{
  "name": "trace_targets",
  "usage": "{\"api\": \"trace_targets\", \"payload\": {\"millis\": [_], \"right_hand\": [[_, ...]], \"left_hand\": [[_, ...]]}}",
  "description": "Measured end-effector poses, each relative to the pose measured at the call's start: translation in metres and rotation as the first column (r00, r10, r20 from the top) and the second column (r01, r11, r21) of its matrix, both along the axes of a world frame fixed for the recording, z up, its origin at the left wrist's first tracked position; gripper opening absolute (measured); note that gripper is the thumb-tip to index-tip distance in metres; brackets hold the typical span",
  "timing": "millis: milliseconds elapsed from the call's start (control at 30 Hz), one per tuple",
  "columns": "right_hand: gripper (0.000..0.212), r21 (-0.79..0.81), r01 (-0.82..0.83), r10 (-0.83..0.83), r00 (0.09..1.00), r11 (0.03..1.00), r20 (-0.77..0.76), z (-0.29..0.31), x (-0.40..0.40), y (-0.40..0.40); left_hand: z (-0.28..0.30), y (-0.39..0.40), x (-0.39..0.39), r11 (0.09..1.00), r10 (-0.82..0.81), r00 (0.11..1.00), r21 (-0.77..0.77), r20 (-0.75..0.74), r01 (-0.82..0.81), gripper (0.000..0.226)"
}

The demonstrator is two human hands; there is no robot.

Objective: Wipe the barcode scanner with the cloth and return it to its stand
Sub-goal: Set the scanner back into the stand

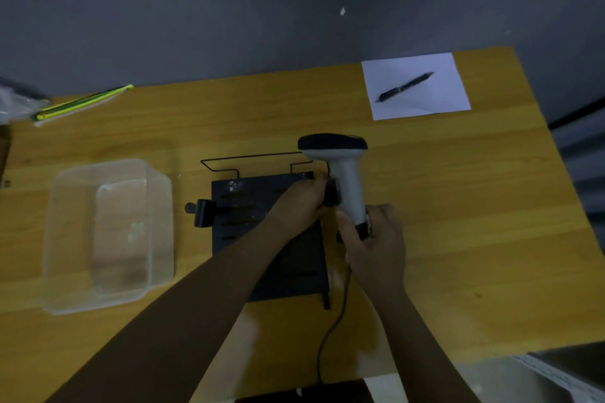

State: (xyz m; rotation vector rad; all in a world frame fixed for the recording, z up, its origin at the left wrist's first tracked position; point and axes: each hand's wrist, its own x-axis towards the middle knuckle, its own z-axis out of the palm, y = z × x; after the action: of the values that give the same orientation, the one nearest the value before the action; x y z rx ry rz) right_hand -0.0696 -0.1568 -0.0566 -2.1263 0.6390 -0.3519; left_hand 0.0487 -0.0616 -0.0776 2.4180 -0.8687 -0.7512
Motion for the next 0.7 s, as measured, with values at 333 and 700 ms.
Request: {"api": "trace_targets", "payload": {"millis": [333, 700], "right_hand": [[0.042, -0.382, -0.045, 0.009, 0.995, 0.923, -0.096, -0.010, 0.006, 0.005], [0.050, -0.345, -0.152, 0.132, 0.988, 0.926, -0.080, 0.047, -0.008, -0.020]], "left_hand": [[-0.003, 0.006, -0.008, 0.996, 0.045, 0.987, -0.088, 0.156, -0.031, 0.011], [0.040, 0.006, -0.021, 0.977, 0.068, 0.979, 0.186, 0.191, -0.104, 0.042]]}}
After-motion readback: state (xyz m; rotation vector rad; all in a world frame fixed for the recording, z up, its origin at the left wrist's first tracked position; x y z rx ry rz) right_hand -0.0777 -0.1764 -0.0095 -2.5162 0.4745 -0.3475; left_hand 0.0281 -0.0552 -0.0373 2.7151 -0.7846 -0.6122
